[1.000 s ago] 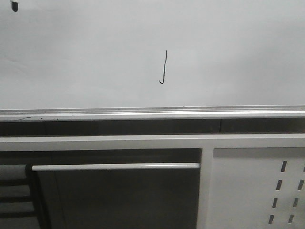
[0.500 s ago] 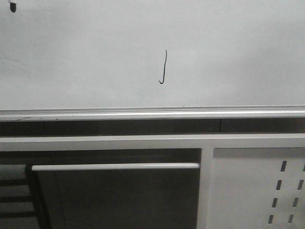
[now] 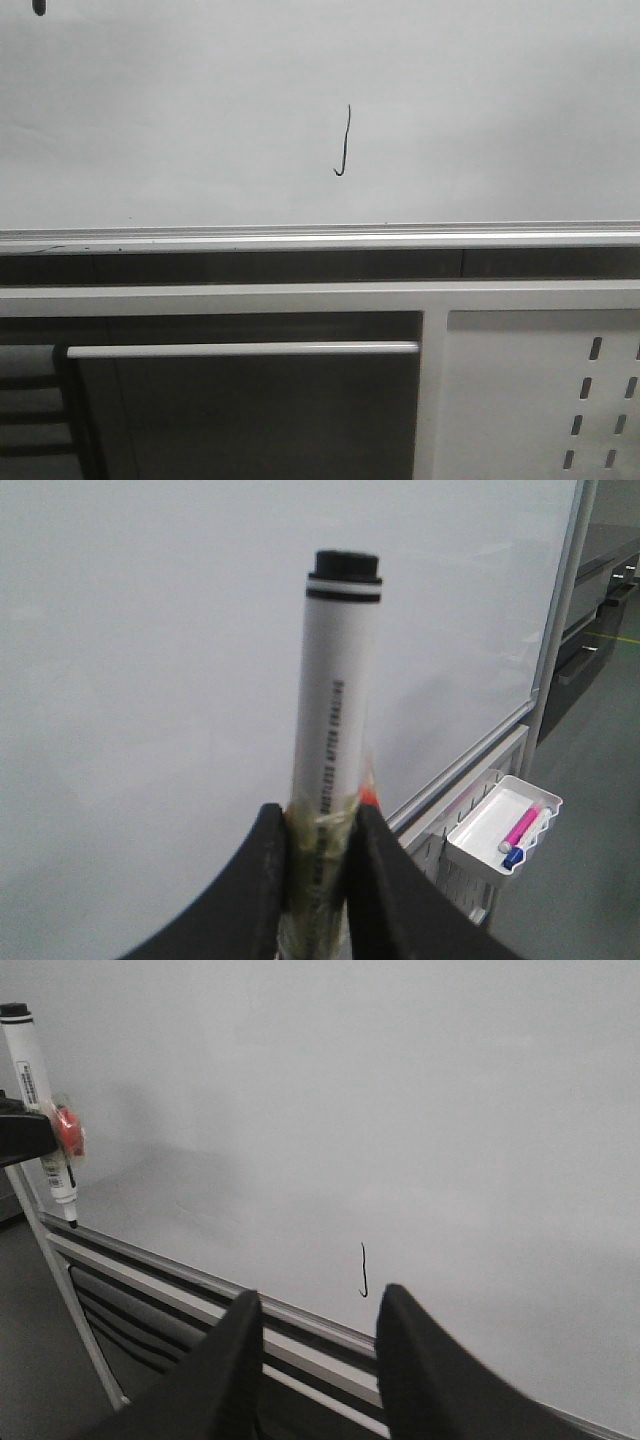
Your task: Write number 1 on whiteboard
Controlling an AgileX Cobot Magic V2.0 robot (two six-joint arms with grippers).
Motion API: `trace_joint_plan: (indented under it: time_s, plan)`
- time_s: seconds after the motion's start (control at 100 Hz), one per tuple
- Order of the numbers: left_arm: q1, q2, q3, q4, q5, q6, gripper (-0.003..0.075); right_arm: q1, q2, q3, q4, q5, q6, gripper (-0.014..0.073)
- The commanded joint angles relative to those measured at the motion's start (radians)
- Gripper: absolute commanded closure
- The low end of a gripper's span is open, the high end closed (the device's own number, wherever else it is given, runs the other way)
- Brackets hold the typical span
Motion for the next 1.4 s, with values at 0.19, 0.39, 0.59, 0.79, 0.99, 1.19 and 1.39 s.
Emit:
trace_joint_plan:
  time_s: [0.19,0.39,0.59,0.79,0.99,1.19,1.39]
  plan:
    - [0.001,-0.033,-0.059,0.355,-0.086,-0.388,0.0741,-0.002,0.004,-0.026,-0.024,0.025,-0.007,0.0356]
    - [0.001,-0.098,-0.059,0.804,-0.236,-0.85,0.0741,-0.002,0.004,-0.026,-0.024,0.025,-0.007,0.0356]
    - [-0.014,-0.126,-0.059,1.26,-0.276,-1.246,0.0741,-0.002,0.004,-0.026,-0.024,0.025,-0.007,0.0356]
    - [-0.104,-0.126,-0.018,1.505,-0.439,-1.598,0.0741,-0.002,0.004,-0.026,-0.024,0.025,-0.007,0.0356]
    - [-0.198,-0.088,-0.005,1.53,-0.476,-1.609,0.0741,-0.002,0.004,-0.026,-0.024,0.025,-0.007,0.0356]
    - [-0.22,-0.053,-0.005,1.752,-0.523,-1.794,0.0741,-0.002,0.004,-0.026,-0.024,0.025,-0.007,0.0356]
    - [-0.22,-0.045,-0.005,2.156,-0.516,-2.006,0.0741,-0.002,0.004,-0.026,-0.024,0.025,-0.007,0.0356]
